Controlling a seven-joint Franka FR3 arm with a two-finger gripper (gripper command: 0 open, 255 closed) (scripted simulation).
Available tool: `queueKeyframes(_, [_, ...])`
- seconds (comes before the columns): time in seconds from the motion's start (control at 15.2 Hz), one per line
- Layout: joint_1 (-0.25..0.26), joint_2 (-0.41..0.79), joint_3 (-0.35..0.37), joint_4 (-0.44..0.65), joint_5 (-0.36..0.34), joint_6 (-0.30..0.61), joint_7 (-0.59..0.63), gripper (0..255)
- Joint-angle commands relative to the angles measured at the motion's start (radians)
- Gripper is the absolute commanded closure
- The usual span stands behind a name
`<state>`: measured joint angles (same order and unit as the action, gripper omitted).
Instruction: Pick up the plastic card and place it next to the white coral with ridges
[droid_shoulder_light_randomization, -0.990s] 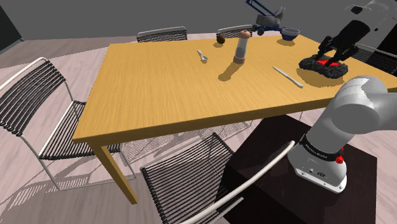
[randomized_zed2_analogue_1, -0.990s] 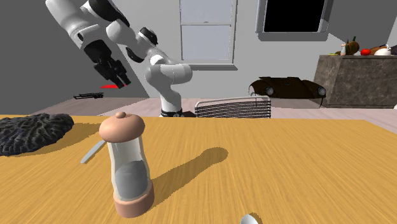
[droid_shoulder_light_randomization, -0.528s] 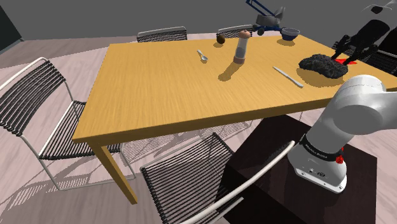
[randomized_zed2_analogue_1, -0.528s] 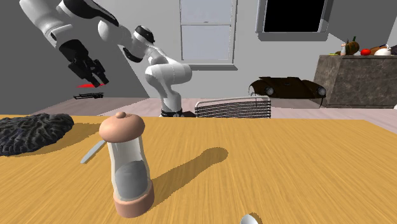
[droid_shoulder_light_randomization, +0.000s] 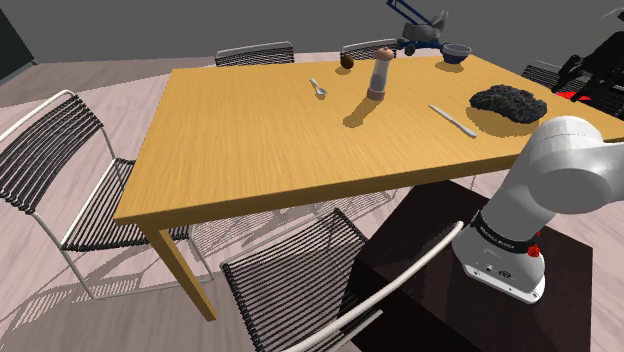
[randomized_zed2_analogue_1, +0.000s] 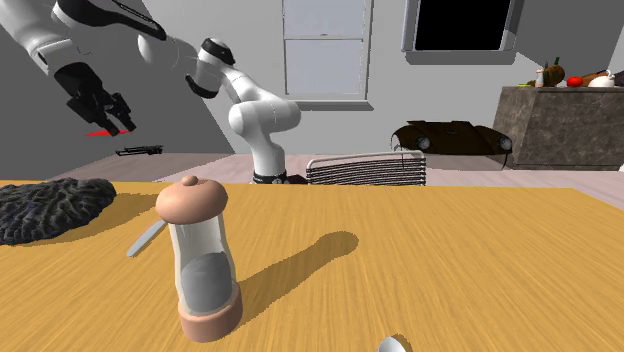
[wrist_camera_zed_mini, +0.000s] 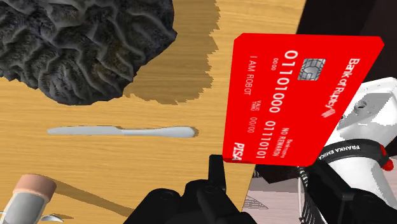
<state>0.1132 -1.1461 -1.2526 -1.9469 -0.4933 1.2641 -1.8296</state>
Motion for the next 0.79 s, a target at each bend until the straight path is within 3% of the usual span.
queueKeyframes(0.0, [0.043,0.012,-0.039,0.094,-0.022,-0.038,-0.045,255])
queueKeyframes(0.4, [0.200,0.034,-0.157,0.397,-0.091,-0.149,-0.181,255])
queueKeyframes(0.73, [0.392,0.039,-0.272,0.733,-0.167,-0.265,-0.320,255])
